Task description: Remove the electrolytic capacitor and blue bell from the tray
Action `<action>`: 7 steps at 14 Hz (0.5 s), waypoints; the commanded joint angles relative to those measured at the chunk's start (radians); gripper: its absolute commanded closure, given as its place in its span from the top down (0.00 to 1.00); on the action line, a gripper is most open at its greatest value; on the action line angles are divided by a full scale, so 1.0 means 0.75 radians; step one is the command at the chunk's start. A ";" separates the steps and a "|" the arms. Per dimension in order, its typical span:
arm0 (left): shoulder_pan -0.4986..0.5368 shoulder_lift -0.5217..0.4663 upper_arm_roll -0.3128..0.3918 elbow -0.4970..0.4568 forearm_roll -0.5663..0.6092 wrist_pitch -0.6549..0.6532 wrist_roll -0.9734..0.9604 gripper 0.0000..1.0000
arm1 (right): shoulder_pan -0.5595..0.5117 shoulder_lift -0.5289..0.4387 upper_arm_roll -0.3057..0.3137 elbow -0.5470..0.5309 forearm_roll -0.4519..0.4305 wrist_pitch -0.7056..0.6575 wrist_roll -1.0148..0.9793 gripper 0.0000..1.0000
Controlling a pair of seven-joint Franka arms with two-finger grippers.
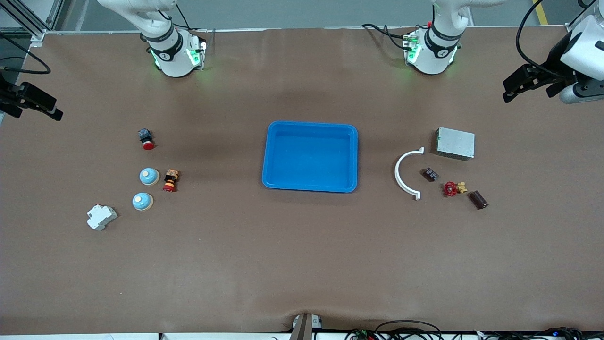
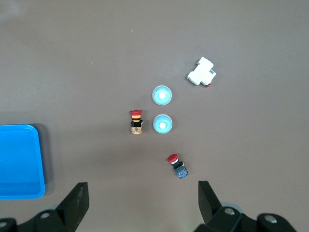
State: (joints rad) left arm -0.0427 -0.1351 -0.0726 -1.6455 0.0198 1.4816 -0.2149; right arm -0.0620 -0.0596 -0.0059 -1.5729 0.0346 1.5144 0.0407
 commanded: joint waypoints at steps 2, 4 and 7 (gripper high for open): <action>0.004 -0.004 0.003 0.040 0.000 -0.034 0.039 1.00 | -0.013 0.014 0.018 0.027 -0.015 0.008 -0.015 1.00; 0.002 0.004 0.005 0.055 0.002 -0.047 0.039 1.00 | -0.009 0.014 0.018 0.025 -0.015 0.016 -0.015 1.00; 0.000 0.008 0.003 0.063 0.016 -0.051 0.092 1.00 | -0.005 0.014 0.018 0.023 -0.028 0.008 -0.015 1.00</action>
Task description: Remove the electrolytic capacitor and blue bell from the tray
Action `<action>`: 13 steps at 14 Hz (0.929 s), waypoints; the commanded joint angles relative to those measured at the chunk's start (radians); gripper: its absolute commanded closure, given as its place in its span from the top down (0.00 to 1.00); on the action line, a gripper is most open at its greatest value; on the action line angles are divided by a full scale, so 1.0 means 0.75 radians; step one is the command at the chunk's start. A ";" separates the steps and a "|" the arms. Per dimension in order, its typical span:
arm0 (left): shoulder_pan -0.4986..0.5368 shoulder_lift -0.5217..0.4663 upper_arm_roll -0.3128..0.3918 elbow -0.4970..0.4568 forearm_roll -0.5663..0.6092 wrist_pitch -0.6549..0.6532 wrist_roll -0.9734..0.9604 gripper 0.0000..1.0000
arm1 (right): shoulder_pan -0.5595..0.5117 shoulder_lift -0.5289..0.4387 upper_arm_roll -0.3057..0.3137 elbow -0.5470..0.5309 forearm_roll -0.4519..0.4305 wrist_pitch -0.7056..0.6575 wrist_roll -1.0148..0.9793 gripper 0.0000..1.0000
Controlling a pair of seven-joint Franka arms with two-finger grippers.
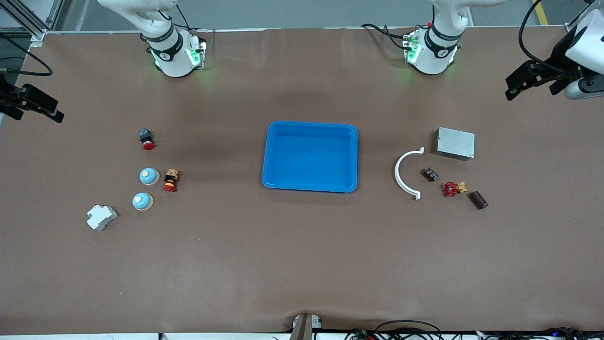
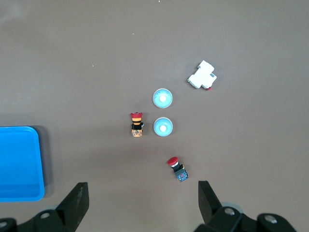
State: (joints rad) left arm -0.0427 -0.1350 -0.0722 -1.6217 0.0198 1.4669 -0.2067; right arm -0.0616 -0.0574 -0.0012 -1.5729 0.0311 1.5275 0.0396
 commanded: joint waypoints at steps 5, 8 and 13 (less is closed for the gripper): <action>-0.004 0.012 0.004 0.031 0.021 -0.031 0.202 1.00 | 0.015 0.009 0.012 0.015 -0.072 -0.057 -0.010 1.00; 0.000 0.018 0.004 0.033 0.012 -0.031 0.194 1.00 | 0.013 0.009 0.010 0.015 -0.060 -0.075 -0.004 1.00; 0.004 0.018 0.006 0.041 0.002 -0.031 0.190 1.00 | 0.011 0.009 0.008 0.013 -0.050 -0.079 0.004 1.00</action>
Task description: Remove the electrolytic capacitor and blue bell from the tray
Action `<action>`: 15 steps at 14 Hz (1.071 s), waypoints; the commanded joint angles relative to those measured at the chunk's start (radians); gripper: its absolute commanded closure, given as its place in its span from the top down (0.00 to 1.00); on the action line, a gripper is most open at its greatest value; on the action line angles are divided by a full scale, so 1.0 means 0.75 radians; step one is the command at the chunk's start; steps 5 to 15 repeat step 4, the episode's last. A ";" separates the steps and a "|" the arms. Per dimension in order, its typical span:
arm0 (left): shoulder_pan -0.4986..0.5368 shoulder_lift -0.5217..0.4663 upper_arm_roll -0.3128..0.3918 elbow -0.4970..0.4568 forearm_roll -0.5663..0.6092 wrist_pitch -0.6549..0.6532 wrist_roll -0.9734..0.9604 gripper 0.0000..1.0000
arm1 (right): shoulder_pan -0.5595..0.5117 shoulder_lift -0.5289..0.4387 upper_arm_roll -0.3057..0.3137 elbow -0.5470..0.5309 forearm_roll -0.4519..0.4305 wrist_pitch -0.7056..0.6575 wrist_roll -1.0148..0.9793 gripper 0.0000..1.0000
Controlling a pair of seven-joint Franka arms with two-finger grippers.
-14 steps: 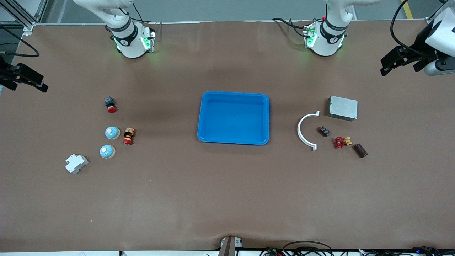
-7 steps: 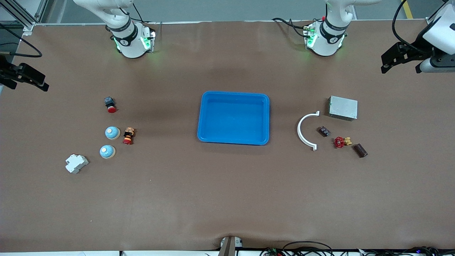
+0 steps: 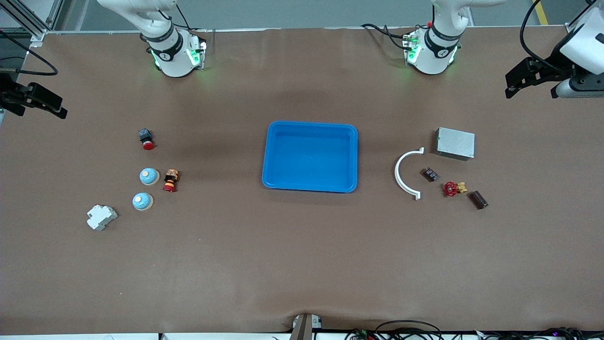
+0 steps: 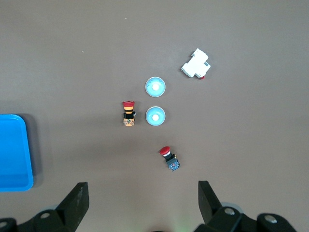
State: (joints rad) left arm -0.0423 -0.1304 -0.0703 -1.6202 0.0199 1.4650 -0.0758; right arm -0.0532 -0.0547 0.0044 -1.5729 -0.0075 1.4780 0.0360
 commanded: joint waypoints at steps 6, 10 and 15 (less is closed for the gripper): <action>0.001 0.033 0.004 0.080 0.008 -0.029 0.011 1.00 | -0.005 0.003 -0.004 0.011 0.041 -0.013 0.013 1.00; 0.001 0.033 0.004 0.080 0.008 -0.029 0.011 1.00 | -0.005 0.003 -0.004 0.011 0.041 -0.013 0.013 1.00; 0.001 0.033 0.004 0.080 0.008 -0.029 0.011 1.00 | -0.005 0.003 -0.004 0.011 0.041 -0.013 0.013 1.00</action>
